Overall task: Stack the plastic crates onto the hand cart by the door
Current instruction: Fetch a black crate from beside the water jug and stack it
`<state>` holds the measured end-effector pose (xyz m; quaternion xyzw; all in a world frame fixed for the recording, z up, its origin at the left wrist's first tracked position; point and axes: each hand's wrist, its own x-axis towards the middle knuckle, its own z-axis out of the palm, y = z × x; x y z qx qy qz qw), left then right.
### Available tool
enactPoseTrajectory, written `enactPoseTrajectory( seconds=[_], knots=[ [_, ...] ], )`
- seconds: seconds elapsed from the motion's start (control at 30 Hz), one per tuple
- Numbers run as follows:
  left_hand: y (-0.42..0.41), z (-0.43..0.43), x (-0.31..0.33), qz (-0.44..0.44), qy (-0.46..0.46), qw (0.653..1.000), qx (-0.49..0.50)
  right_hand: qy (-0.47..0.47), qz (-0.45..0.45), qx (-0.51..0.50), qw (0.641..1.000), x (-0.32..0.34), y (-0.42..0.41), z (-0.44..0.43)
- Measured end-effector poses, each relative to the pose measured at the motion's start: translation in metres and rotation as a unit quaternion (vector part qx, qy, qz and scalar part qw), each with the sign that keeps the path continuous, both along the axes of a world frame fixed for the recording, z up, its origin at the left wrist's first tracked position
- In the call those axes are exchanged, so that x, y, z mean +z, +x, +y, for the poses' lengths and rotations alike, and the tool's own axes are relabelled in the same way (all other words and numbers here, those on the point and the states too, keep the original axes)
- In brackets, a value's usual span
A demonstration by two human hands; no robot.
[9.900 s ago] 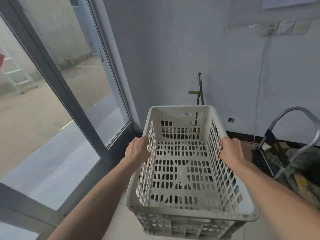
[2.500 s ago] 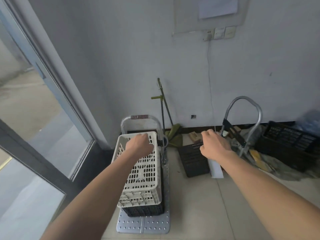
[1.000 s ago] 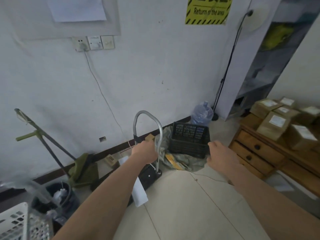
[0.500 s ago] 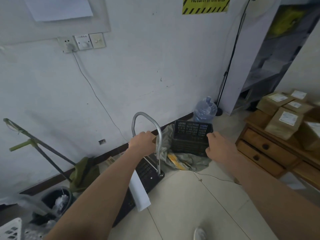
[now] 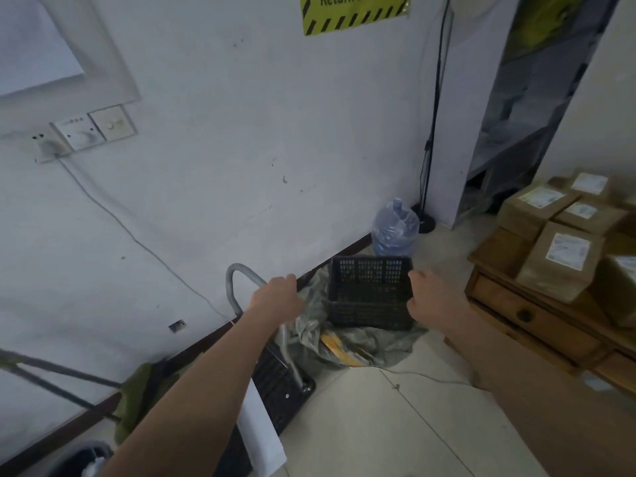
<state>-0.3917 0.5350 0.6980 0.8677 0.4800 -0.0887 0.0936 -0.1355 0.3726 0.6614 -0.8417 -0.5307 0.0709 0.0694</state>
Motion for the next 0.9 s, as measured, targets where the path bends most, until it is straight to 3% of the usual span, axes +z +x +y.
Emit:
enactPoseTrajectory(
  seconds=[0.27, 0.53, 0.9],
  knots=[
    [0.08, 0.016, -0.019, 0.048, -0.025, 0.998, -0.031, -0.028, 0.014, -0.023, 0.999, -0.006, 0.088, 0.008],
    [0.129, 0.052, -0.025, 0.007, -0.038, 0.999, -0.024, -0.037, 0.015, -0.033, 0.999, -0.012, 0.128, 0.046],
    [0.177, 0.175, -0.059, 0.023, -0.055, 0.998, -0.023, -0.068, 0.055, -0.066, 0.994, -0.03, 0.168, 0.152]
  ],
)
